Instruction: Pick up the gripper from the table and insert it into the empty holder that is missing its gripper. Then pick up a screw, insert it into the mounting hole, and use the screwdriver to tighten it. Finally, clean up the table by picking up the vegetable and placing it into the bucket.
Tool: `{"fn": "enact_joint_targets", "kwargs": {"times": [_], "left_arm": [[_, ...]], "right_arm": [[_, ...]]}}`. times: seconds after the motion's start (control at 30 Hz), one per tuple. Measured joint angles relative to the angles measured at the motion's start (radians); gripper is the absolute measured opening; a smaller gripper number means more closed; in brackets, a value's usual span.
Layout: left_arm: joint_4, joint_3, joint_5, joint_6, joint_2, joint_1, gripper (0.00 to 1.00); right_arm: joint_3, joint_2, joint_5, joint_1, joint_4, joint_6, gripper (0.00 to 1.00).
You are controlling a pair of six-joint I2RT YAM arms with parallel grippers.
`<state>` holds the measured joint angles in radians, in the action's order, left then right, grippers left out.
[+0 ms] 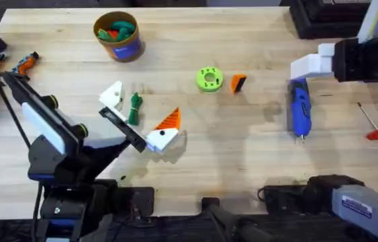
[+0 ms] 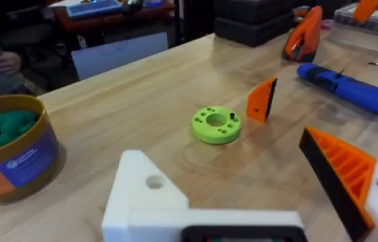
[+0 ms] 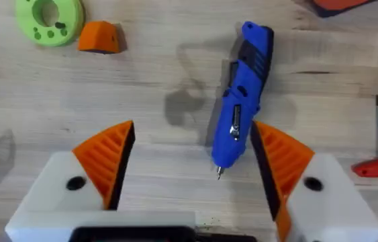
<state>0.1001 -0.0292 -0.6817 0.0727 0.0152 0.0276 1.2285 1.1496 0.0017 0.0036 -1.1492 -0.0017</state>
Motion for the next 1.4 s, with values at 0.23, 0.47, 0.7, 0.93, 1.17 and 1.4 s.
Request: {"fn": "enact_joint_targets", "kwargs": {"times": [0.23, 0.47, 0.7, 0.93, 1.17, 1.4], "left_arm": [[0.001, 0.005, -0.120, 0.002, -0.010, -0.022, 0.985], [0.024, 0.005, -0.322, 0.003, -0.010, -0.023, 0.986], [0.042, 0.005, -0.448, 0.003, -0.010, -0.023, 0.986], [0.053, 0.005, -0.527, 0.003, -0.010, -0.023, 0.986], [0.052, 0.005, -0.525, 0.003, -0.010, -0.023, 0.986], [0.045, 0.008, -0.504, -0.002, -0.010, -0.023, 0.986]], "right_arm": [[0.000, 0.000, 0.000, 0.000, 0.000, 0.000, 0.990], [0.000, 0.000, 0.000, 0.000, 0.000, 0.000, 0.990], [0.000, 0.000, 0.000, 0.000, 0.000, 0.000, 0.990], [0.000, 0.000, 0.000, 0.000, 0.000, 0.000, 0.990], [0.000, 0.000, 0.000, 0.000, 0.000, 0.000, 0.990], [0.000, 0.000, 0.000, 0.000, 0.000, 0.000, 0.991]]}}
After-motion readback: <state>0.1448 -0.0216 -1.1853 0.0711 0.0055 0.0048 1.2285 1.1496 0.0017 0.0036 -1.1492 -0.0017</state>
